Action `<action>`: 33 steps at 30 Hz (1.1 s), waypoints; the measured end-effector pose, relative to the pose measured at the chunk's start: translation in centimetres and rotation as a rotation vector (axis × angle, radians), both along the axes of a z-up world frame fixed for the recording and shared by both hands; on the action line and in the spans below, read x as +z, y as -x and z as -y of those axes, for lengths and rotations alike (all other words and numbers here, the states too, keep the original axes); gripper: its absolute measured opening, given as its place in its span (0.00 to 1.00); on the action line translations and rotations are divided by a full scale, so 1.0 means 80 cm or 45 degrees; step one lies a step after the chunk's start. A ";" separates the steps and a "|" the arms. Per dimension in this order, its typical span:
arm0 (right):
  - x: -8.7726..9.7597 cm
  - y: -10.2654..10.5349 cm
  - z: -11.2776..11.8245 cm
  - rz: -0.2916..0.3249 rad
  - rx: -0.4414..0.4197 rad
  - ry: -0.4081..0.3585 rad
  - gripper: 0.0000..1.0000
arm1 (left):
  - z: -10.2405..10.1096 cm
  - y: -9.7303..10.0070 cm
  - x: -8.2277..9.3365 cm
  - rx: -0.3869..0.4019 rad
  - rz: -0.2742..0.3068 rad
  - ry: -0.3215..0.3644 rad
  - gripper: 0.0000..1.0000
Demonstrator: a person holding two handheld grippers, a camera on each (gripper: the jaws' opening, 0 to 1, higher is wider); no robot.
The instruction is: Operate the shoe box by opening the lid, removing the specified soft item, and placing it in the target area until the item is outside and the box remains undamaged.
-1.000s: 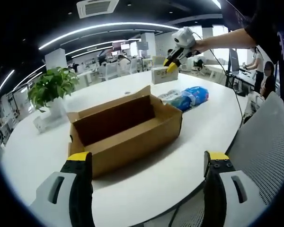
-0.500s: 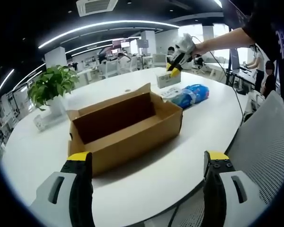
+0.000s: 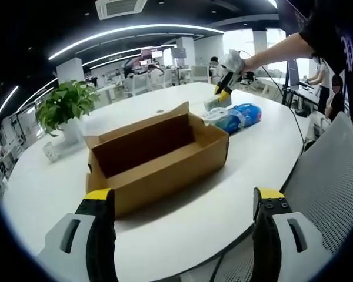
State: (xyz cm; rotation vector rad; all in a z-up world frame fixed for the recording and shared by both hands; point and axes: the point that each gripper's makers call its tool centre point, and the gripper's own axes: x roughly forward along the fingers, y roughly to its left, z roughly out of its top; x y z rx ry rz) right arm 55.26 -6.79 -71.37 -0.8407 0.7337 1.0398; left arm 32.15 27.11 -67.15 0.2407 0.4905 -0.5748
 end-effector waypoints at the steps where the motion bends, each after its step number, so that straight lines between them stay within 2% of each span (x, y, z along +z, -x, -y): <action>1: -0.002 0.001 0.002 -0.002 -0.002 0.006 0.15 | 0.000 0.000 0.000 0.000 -0.001 0.000 0.97; 13: -0.021 0.009 0.042 -0.041 -0.026 0.123 0.15 | -0.002 0.000 -0.002 -0.002 -0.003 -0.002 0.97; 24: -0.028 0.012 0.067 -0.045 -0.036 0.191 0.15 | -0.003 0.000 -0.002 0.000 -0.001 -0.004 0.97; 33: -0.041 0.018 0.092 -0.039 0.002 0.316 0.16 | -0.002 0.001 -0.001 -0.001 0.001 -0.007 0.96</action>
